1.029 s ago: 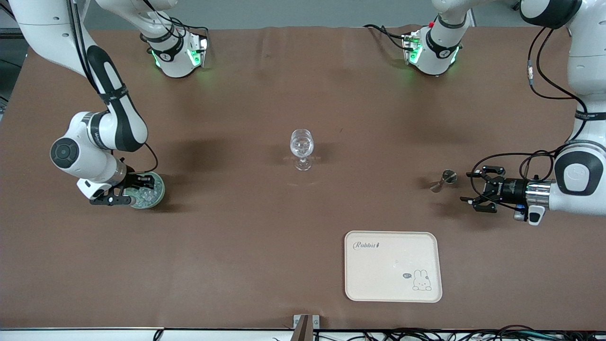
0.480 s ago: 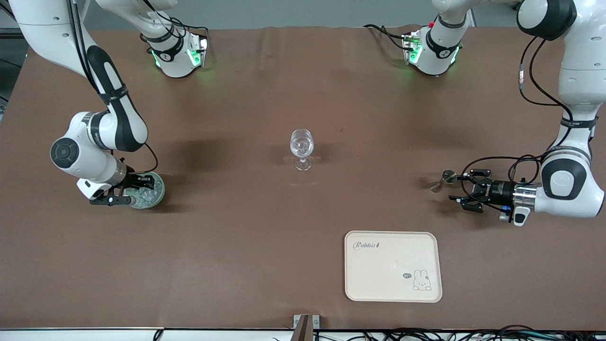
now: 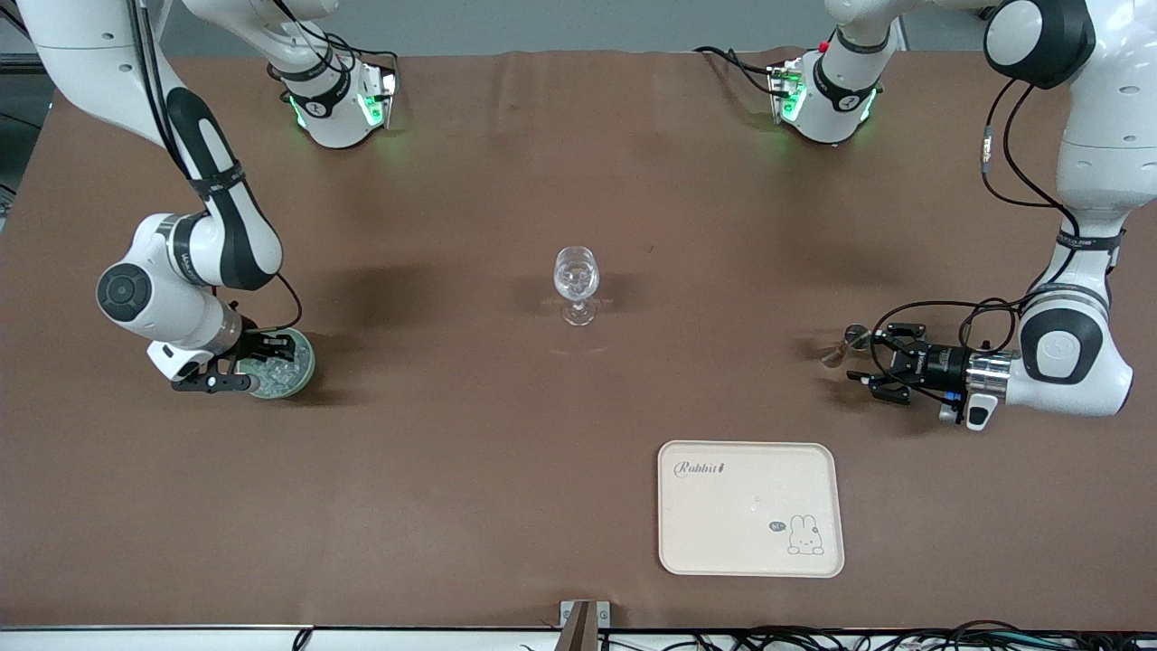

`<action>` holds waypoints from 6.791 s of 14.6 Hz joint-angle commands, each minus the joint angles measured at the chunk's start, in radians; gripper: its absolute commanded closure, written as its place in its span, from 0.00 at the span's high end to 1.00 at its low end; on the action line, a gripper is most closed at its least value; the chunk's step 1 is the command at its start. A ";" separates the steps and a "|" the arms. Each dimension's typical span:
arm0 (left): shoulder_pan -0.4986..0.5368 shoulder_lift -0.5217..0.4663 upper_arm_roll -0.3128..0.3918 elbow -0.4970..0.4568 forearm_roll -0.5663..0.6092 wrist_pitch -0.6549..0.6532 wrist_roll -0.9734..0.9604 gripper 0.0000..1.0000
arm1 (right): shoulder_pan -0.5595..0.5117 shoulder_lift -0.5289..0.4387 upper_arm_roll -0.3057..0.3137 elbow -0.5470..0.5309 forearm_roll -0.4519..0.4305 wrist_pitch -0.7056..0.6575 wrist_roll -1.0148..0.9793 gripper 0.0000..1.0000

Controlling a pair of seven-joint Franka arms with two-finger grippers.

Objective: Pour wine and add ice with both arms
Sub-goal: 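Grasp an ice cube with the right gripper while the left gripper grasps the jigger, then lift the ice cube with the right gripper while the left gripper lifts the jigger, then carry the metal jigger with the left gripper over the wine glass, then tilt the jigger with the left gripper to pour into the wine glass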

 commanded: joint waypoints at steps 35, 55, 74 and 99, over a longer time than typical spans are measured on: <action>-0.007 -0.037 -0.148 -0.002 -0.046 -0.006 -0.072 0.01 | -0.048 -0.234 -0.023 0.547 0.009 -0.719 0.055 0.01; -0.386 -0.304 -0.320 -0.044 0.104 0.075 -0.731 0.01 | -0.080 -0.313 -0.017 0.751 -0.003 -1.026 0.066 0.00; -0.576 -0.252 -0.320 0.027 0.239 0.093 -1.218 0.01 | -0.078 -0.313 -0.014 0.754 -0.002 -1.022 0.066 0.01; -0.611 -0.205 -0.320 0.071 0.221 0.047 -1.635 0.01 | -0.085 -0.311 -0.014 0.754 0.001 -1.022 0.057 0.01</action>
